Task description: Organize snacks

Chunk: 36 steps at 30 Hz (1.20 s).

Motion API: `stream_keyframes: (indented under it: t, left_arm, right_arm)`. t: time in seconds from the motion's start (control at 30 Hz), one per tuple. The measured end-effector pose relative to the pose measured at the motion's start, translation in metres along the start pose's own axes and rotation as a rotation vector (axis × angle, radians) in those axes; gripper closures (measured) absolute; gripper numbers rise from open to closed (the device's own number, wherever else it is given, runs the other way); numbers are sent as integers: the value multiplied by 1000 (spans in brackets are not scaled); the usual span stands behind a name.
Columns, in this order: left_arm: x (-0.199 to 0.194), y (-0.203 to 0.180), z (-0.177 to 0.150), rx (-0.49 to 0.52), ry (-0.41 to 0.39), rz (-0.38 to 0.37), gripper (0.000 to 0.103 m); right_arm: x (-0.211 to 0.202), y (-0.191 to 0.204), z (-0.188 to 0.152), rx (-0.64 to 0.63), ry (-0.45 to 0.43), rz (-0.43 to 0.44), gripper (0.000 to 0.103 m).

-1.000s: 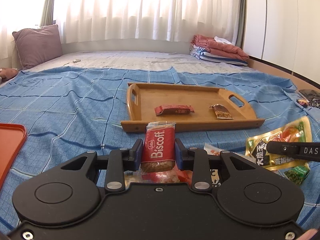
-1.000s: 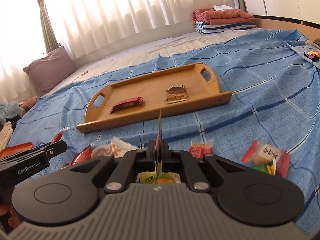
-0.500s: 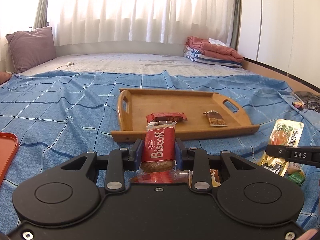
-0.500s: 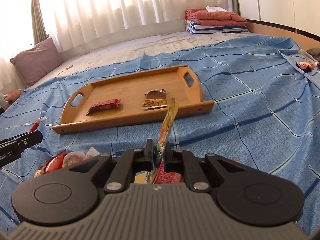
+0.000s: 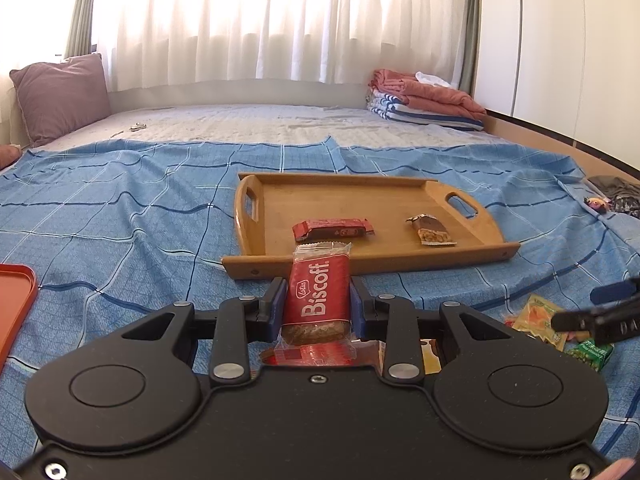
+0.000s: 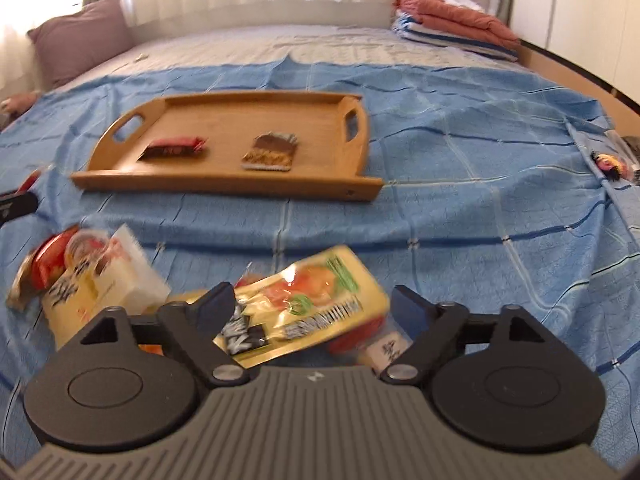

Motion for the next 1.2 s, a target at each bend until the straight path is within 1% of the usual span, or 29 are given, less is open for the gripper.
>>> stream_keyframes:
  t: [0.03, 0.07, 0.13, 0.17, 0.23, 0.27, 0.33, 0.4, 0.43, 0.5, 0.57, 0.63, 0.67, 0.73, 0.8, 0.87, 0.97, 1.0, 1.07, 1.1, 1.13, 1.17, 1.2]
  left_arm:
    - [0, -1, 0, 0, 1, -3, 72]
    - [-1, -2, -1, 2, 2, -5, 72]
    - [-2, -3, -2, 14, 1, -5, 72]
    - [-3, -4, -2, 22, 1, -4, 72]
    - [-3, -4, -3, 35, 7, -3, 72]
    - [-3, -4, -3, 39, 9, 0, 72]
    - [-3, -3, -3, 37, 11, 6, 72]
    - [-3, -2, -4, 27, 13, 10, 72]
    - [-2, -2, -5, 18, 16, 13, 72]
    - [0, -1, -8, -5, 27, 12, 72]
    - [3, 0, -10, -27, 43, 9, 72]
    - [7, 1, -14, -35, 57, 13, 72]
    - [9, 1, -15, -33, 60, 17, 72]
    - [11, 2, -16, -26, 67, 24, 72]
    - [14, 3, -17, -30, 75, 29, 72]
    - [18, 3, -17, -40, 81, 30, 72]
    - [22, 4, -16, -48, 84, 38, 72]
    - [23, 5, -16, -55, 86, 37, 72]
    - [25, 6, -15, -60, 87, 38, 72]
    - [26, 6, -15, -60, 88, 41, 72]
    - [27, 6, -16, -60, 90, 43, 72]
    - [28, 7, -16, -60, 92, 44, 72]
    - [29, 7, -16, -60, 95, 44, 72]
  right_arm:
    - [-2, 4, -4, -20, 2, 24, 9]
    - [-3, 10, -9, -51, 3, 41, 4]
    - [-4, 20, -17, -120, -7, 32, 0]
    - [-4, 29, -21, -189, -20, 27, 0]
    - [-2, 43, -26, -381, -23, 25, 0]
    - [-1, 48, -27, -507, -20, 25, 0]
    - [-4, 52, -21, -689, -19, 25, 0]
    - [-6, 49, -8, -827, 9, 45, 0]
    - [-6, 47, -3, -872, 28, 59, 0]
    - [2, 46, 3, -960, 112, 111, 0]
    - [13, 50, -1, -1037, 188, 158, 0]
    - [30, 54, -6, -1105, 240, 174, 0]
    - [39, 55, -8, -1117, 258, 186, 0]
    - [49, 57, -3, -1086, 280, 233, 0]
    - [55, 53, 6, -1016, 267, 279, 0]
    - [65, 49, 8, -977, 288, 314, 0]
    - [83, 43, 16, -860, 381, 371, 0]
    - [86, 39, 19, -808, 400, 382, 0]
    - [93, 29, 23, -656, 425, 361, 0]
    - [94, 24, 24, -591, 414, 347, 0]
    - [93, 21, 27, -534, 391, 332, 3]
    - [93, 15, 30, -465, 364, 308, 10]
    - [93, 9, 35, -383, 337, 276, 12]
Point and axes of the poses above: each gripper's, at about its wrist camera, not at the fingertips, and x roughly the way its jaws point, y to its left, z to its top, the point moved 6 cm from there along x, roughly the way its jaws point, and after that the axes turned 2 degrees about -z, right-handed, at the moved point
